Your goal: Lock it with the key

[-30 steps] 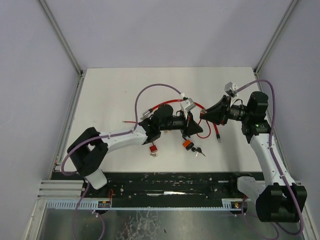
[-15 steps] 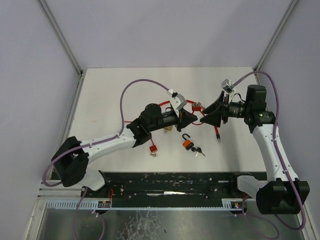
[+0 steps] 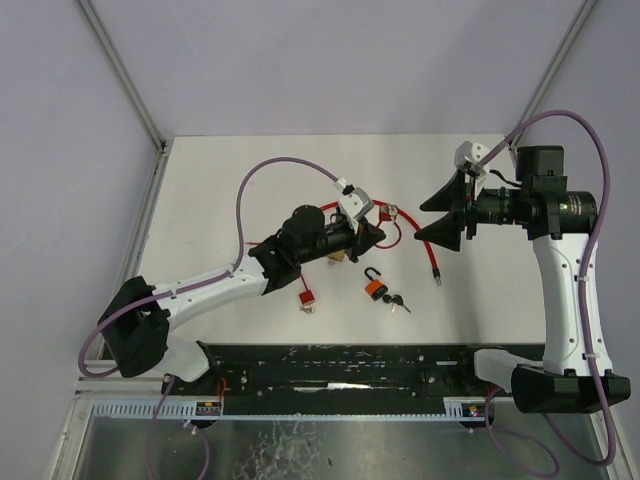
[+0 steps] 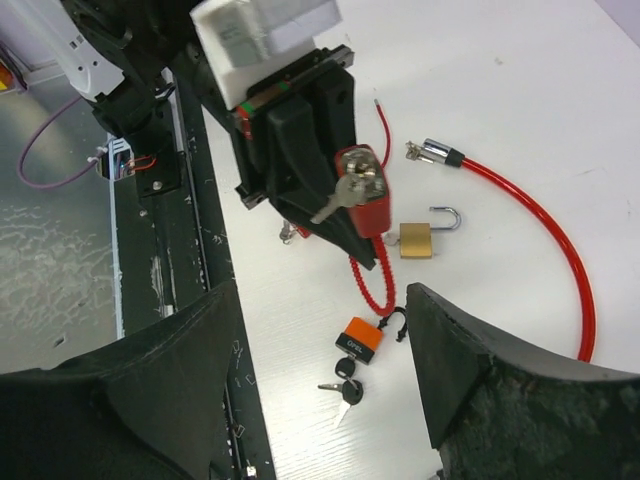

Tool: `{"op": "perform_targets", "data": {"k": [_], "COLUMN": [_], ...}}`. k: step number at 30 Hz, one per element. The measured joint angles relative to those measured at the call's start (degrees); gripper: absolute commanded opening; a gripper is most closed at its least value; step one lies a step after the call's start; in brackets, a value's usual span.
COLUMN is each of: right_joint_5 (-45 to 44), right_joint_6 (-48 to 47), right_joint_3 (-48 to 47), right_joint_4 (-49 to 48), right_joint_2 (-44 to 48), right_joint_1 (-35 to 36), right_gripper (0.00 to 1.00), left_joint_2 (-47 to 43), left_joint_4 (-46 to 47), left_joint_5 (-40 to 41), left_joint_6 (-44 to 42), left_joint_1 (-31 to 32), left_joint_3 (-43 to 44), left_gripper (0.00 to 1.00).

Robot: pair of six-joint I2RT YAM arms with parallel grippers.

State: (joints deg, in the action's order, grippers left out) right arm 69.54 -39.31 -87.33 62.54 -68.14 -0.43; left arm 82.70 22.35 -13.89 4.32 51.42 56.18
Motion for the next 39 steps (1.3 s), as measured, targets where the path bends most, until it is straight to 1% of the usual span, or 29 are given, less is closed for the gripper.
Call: {"op": "perform_targets", "data": {"k": [2,4,5,11,14,17,20,26,37,39], "right_joint_5": [0.09,0.15,0.20,-0.72,-2.01,-4.02,-5.99,-8.87,-13.16,-13.62], "right_joint_6": [-0.37,2.60,4.87,18.82,23.15,25.75,26.80,27.30,26.84,26.60], "right_joint_3": [-1.05,-1.07,-1.01,-0.48,-0.44,-0.20,-0.13,0.20,0.31,0.31], "right_joint_4": [1.70,1.29,0.39,-7.19,-9.81,-11.63,-12.31,-12.55,-12.72,-12.72], "right_joint_2": [-0.15,-0.15,-0.24,-1.14,-1.70,-2.10,-2.32,-2.58,-6.10,-6.27], "right_joint_1": [0.00,0.00,0.00,0.00,0.09,0.46,0.59,1.88,5.03,5.33], "right_gripper": [0.69,0.61,0.58,0.54,0.50,0.48,0.43,0.40,0.37,0.34], "left_joint_2": [-0.02,0.00,0.00,0.61,2.05,3.58,4.79,6.54,7.26,7.26], "left_joint_4": [-2.84,-6.27,-7.69,-14.51,-16.92,-18.56,-20.28,-23.28,-23.71,-23.91], "left_joint_5": [1.68,3.91,5.20,13.09,16.04,18.05,19.39,21.07,21.90,21.97], "left_joint_6": [-0.20,-0.61,-0.94,-3.93,-5.40,-6.54,-7.23,-8.74,-10.05,-10.29], "left_joint_1": [0.02,0.17,0.33,2.95,4.22,4.90,5.20,5.55,6.12,6.21], "left_joint_3": [0.79,2.23,2.99,7.54,9.81,11.10,11.82,13.88,15.17,15.17], "left_gripper": [0.00,0.00,0.00,0.00,0.00,0.00,0.00,0.00,0.00,0.00]}}
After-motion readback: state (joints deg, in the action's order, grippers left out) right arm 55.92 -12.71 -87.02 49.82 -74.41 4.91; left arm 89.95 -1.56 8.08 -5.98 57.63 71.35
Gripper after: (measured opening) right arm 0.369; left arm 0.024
